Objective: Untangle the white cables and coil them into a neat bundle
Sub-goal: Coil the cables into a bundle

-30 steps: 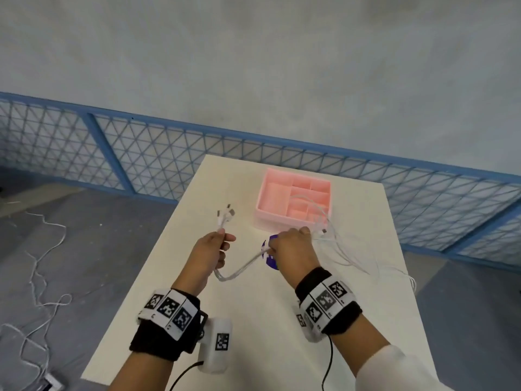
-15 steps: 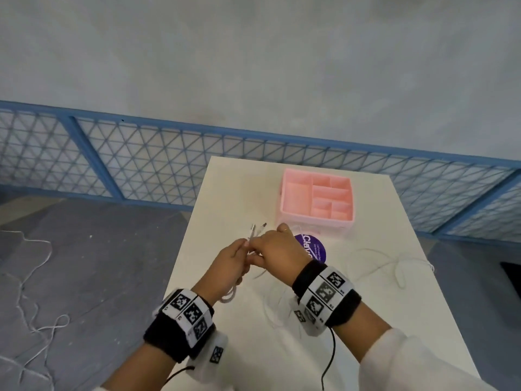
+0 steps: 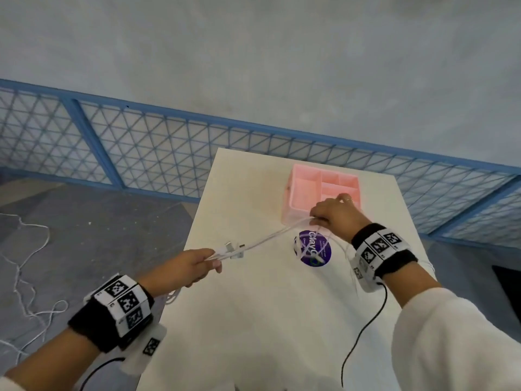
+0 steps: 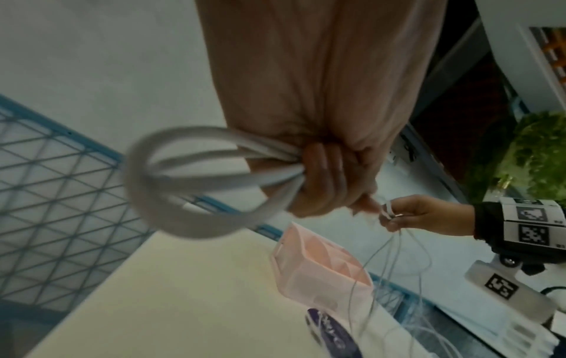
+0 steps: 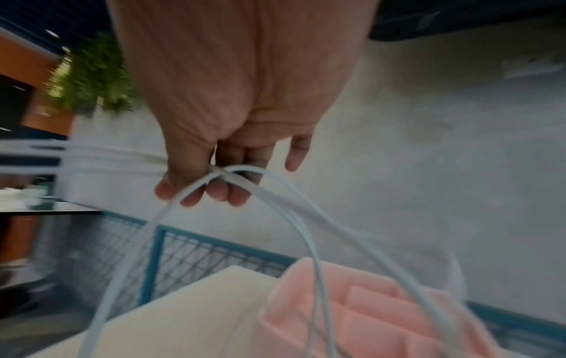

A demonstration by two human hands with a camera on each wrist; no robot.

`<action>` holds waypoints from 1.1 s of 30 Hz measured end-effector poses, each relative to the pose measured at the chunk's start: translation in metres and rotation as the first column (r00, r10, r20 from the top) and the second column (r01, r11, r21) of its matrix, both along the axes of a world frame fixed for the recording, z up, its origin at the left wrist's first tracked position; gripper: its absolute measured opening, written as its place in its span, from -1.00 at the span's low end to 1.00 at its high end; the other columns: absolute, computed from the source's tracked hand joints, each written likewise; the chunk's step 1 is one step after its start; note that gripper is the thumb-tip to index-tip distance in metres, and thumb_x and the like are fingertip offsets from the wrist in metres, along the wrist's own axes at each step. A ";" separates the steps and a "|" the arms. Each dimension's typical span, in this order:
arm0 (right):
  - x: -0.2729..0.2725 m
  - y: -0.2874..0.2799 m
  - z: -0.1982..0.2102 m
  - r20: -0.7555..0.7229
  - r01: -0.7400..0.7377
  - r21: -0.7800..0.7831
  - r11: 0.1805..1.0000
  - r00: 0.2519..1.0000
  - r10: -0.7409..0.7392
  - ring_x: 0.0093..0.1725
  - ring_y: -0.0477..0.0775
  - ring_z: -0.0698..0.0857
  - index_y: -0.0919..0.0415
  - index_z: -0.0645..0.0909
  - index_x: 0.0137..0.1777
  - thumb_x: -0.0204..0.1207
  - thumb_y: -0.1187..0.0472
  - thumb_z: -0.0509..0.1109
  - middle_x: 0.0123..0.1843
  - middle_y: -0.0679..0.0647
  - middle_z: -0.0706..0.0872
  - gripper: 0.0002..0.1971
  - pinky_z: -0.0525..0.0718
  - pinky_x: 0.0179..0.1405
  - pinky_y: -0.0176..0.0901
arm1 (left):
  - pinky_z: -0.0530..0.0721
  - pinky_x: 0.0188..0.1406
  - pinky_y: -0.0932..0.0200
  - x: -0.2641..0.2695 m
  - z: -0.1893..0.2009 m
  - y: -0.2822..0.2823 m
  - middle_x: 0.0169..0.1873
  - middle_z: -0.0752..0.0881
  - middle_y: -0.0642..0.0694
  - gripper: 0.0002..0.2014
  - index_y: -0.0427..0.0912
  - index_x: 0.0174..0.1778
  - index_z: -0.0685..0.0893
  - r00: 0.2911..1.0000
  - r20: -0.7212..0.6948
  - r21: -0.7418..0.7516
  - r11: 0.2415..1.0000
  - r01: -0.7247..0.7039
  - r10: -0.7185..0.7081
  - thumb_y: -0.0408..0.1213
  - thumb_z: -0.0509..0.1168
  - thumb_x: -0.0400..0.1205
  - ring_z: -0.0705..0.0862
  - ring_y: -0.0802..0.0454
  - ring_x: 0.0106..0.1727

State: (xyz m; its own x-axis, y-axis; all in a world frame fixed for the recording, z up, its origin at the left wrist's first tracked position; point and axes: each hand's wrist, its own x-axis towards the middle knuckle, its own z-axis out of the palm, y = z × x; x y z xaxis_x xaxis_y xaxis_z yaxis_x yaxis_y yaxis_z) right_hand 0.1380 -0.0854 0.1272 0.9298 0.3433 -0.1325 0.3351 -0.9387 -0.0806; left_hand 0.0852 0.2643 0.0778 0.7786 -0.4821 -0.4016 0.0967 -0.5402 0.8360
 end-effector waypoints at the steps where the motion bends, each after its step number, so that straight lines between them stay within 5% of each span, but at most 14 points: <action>1: 0.002 -0.013 0.000 0.038 0.053 -0.027 0.998 0.998 -0.052 0.02 0.14 0.63 0.10 0.66 -0.02 0.59 -0.01 0.24 -0.08 0.03 0.75 -0.76 0.09 0.08 -0.08 | 0.32 -0.59 0.34 0.000 0.001 0.006 -0.67 0.40 0.08 -0.78 -0.08 -0.18 0.65 0.998 0.015 -0.015 0.998 -0.057 0.057 -0.18 0.14 0.69 0.31 0.23 -0.59; 3: -0.001 -0.022 -0.007 0.040 0.153 0.019 0.988 0.987 -0.153 0.05 0.12 0.65 0.12 0.69 -0.03 0.59 0.01 0.25 -0.05 0.03 0.77 -0.76 0.11 0.21 -0.07 | 0.30 -0.64 0.38 0.002 0.001 0.011 -0.68 0.38 0.07 -0.76 -0.14 -0.20 0.60 0.974 0.050 -0.093 0.972 -0.216 0.221 -0.21 0.09 0.71 0.29 0.24 -0.62; 5: -0.007 -0.005 -0.025 -0.021 0.265 0.306 0.914 0.962 -0.272 0.03 0.11 0.66 0.20 0.71 -0.02 0.59 0.08 0.28 -0.02 0.08 0.78 -0.77 0.18 0.34 -0.05 | 0.24 -0.68 0.39 0.008 -0.001 0.001 -0.68 0.33 0.09 -0.75 -0.16 -0.22 0.53 0.898 -0.035 -0.274 0.860 -0.430 0.438 -0.24 0.05 0.72 0.23 0.21 -0.63; 8: -0.020 0.042 -0.041 -0.261 0.448 0.773 0.449 0.870 -0.419 -0.31 0.02 0.69 0.30 0.71 0.00 0.60 0.28 0.27 -0.27 0.19 0.73 -0.82 0.60 0.00 -0.05 | 0.18 -0.72 0.41 0.018 -0.011 -0.032 -0.65 0.26 0.13 -0.75 -0.12 -0.24 0.46 0.765 -0.234 -0.472 0.618 -0.629 0.600 -0.26 0.00 0.74 0.17 0.24 -0.66; 10: -0.032 0.072 -0.047 -0.383 0.508 0.826 0.245 0.824 -0.417 -0.52 -0.12 0.54 0.33 0.67 0.09 0.61 0.36 0.21 -0.45 0.06 0.56 -0.79 0.58 -0.36 -0.26 | 0.19 -0.70 0.38 0.019 -0.015 -0.056 -0.63 0.25 0.10 -0.75 -0.11 -0.22 0.45 0.708 -0.338 -0.532 0.495 -0.687 0.620 -0.25 -0.01 0.75 0.18 0.24 -0.66; 13: -0.051 0.104 -0.045 -0.453 0.538 0.800 0.265 0.831 -0.322 -0.47 -0.13 0.39 0.10 0.60 0.26 0.61 0.33 0.20 -0.49 -0.05 0.40 -0.70 0.47 -0.50 -0.35 | 0.23 -0.63 0.35 0.017 -0.016 -0.085 -0.67 0.30 0.12 -0.77 -0.13 -0.14 0.47 0.651 -0.445 -0.543 0.392 -0.742 0.615 -0.24 -0.03 0.75 0.24 0.23 -0.66; 16: -0.063 0.115 -0.042 -0.416 0.464 0.795 0.391 0.886 -0.206 -0.51 -0.22 0.39 0.11 0.66 0.23 0.60 0.28 0.24 -0.61 -0.21 0.49 -0.73 0.40 -0.40 -0.34 | 0.30 -0.50 0.27 0.015 -0.014 -0.101 -0.56 0.28 0.02 -0.76 -0.23 0.07 0.51 0.624 -0.498 -0.519 0.370 -0.771 0.601 -0.19 0.00 0.75 0.30 0.20 -0.62; 18: -0.070 0.117 -0.040 -0.375 0.386 0.764 0.517 0.918 -0.131 -0.46 -0.30 0.52 0.12 0.72 0.13 0.61 0.19 0.26 -0.55 -0.29 0.61 -0.77 0.43 -0.29 -0.34 | 0.37 -0.38 0.21 0.013 -0.010 -0.106 -0.57 0.35 0.03 -0.66 -0.24 0.12 0.54 0.655 -0.502 -0.516 0.412 -0.751 0.565 -0.04 0.04 0.71 0.39 0.19 -0.59; 20: -0.075 0.118 -0.040 -0.352 0.307 0.701 0.644 0.934 -0.062 -0.35 -0.20 0.58 0.02 0.72 -0.15 0.61 0.12 0.24 -0.44 -0.14 0.67 -0.77 0.46 -0.23 -0.22 | 0.44 -0.30 0.22 0.009 -0.005 -0.112 -0.53 0.49 0.05 -0.59 -0.22 0.12 0.57 0.732 -0.448 -0.506 0.529 -0.681 0.513 0.05 0.03 0.69 0.49 0.18 -0.49; 23: -0.079 0.116 -0.035 -0.351 0.248 0.606 0.756 0.936 -0.026 -0.45 -0.05 0.38 -0.05 0.33 -0.51 0.60 0.17 0.22 -0.52 -0.06 0.39 -0.60 0.33 -0.35 -0.11 | 0.39 -0.36 0.27 0.007 -0.002 -0.120 -0.35 0.38 -0.01 -0.55 -0.22 0.17 0.55 0.787 -0.406 -0.457 0.642 -0.615 0.465 0.09 0.03 0.67 0.40 0.14 -0.37; 27: -0.079 0.102 -0.028 -0.439 0.304 0.646 0.700 0.899 0.015 -0.51 -0.16 0.34 0.04 0.44 -0.49 0.58 0.25 0.24 -0.52 -0.09 0.37 -0.63 0.29 -0.42 -0.24 | 0.45 -0.31 0.25 0.001 -0.001 -0.124 -0.32 0.39 -0.02 -0.52 -0.18 0.10 0.53 0.827 -0.426 -0.497 0.669 -0.553 0.367 0.16 -0.01 0.64 0.43 0.11 -0.34; 29: -0.081 0.096 -0.029 -0.500 0.377 0.675 0.634 0.866 0.016 -0.55 -0.14 0.33 0.11 0.43 -0.51 0.57 0.27 0.26 -0.53 -0.01 0.37 -0.63 0.32 -0.46 -0.23 | 0.47 -0.29 0.21 -0.002 -0.001 -0.126 -0.31 0.44 -0.02 -0.58 -0.16 0.09 0.54 0.861 -0.384 -0.484 0.721 -0.496 0.335 0.15 0.12 0.62 0.47 0.10 -0.32; 33: -0.085 0.089 -0.029 -0.580 0.418 0.678 0.605 0.809 0.091 -0.60 -0.17 0.36 0.12 0.68 -0.29 0.58 0.26 0.27 -0.53 0.07 0.37 -0.76 0.46 -0.55 -0.27 | 0.36 -0.37 0.17 0.002 -0.004 -0.127 -0.41 0.45 -0.02 -0.74 -0.16 -0.15 0.52 0.854 -0.388 -0.477 0.718 -0.508 0.346 -0.04 0.13 0.68 0.47 0.12 -0.41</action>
State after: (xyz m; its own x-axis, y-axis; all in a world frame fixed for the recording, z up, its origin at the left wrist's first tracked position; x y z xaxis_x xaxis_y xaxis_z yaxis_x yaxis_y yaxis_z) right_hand 0.0528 0.0040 0.0978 0.8414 0.3968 -0.3669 -0.1548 -0.4735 -0.8671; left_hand 0.0868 0.1371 0.0740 0.8640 -0.3192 -0.3894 0.4520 0.1508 0.8792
